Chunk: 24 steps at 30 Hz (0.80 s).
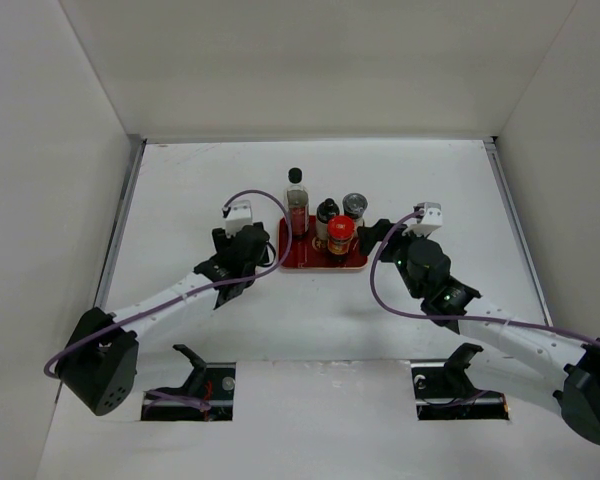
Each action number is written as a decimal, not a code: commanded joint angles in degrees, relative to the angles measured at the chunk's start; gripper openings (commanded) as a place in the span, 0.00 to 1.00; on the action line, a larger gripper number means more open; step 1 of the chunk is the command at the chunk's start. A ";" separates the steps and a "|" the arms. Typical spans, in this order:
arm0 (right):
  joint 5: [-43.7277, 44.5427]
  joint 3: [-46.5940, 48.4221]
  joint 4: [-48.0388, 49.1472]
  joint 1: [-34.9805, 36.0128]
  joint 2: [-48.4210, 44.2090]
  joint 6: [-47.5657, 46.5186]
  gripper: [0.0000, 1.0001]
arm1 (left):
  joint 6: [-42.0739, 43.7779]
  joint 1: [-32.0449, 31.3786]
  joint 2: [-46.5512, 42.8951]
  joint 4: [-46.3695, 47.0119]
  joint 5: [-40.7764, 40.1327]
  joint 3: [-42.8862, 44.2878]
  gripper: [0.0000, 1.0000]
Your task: Organize the condiment bottles
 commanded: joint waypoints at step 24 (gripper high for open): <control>-0.70 -0.15 3.58 -0.24 -1.17 0.44 1.00 | 3.28 -7.74 2.26 2.14 -0.17 17.93 0.32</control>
